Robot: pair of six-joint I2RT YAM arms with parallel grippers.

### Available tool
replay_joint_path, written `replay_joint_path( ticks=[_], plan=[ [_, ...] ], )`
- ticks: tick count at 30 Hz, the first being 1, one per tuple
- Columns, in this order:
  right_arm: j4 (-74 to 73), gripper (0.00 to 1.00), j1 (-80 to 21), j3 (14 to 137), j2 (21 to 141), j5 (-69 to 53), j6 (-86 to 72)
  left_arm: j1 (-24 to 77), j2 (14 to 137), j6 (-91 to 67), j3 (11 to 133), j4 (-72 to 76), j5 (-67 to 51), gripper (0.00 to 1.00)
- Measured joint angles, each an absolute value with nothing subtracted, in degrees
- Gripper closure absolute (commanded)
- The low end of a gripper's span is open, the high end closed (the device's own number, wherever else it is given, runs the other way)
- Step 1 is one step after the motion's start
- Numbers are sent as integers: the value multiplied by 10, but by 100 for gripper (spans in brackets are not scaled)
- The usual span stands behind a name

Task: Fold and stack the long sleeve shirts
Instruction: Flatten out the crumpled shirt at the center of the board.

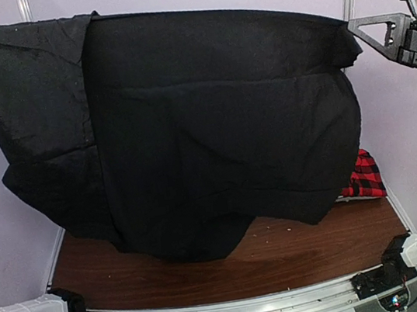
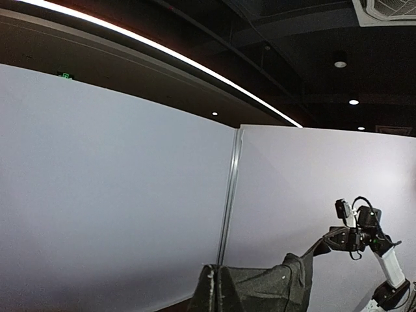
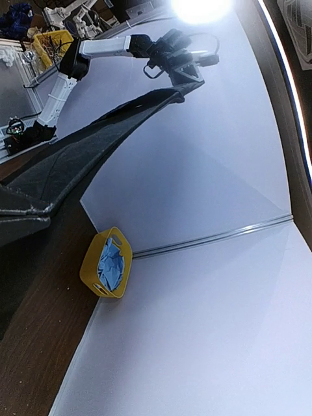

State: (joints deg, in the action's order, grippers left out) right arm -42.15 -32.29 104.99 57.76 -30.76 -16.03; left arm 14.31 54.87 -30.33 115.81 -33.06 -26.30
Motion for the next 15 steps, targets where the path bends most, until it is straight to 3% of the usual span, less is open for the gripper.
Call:
replay_joint_path(
  ticks=[5, 10, 15],
  plan=[
    [-409, 100, -324, 1010, 556, -323, -183, 143, 528, -325, 1149, -324, -295, 100],
    [-394, 100, -323, 926, 544, -272, -190, 143, 542, -335, 1040, -272, -285, 100],
    [-402, 100, -322, 872, 588, -162, -183, 143, 658, -313, 971, -249, -216, 100]
  ],
)
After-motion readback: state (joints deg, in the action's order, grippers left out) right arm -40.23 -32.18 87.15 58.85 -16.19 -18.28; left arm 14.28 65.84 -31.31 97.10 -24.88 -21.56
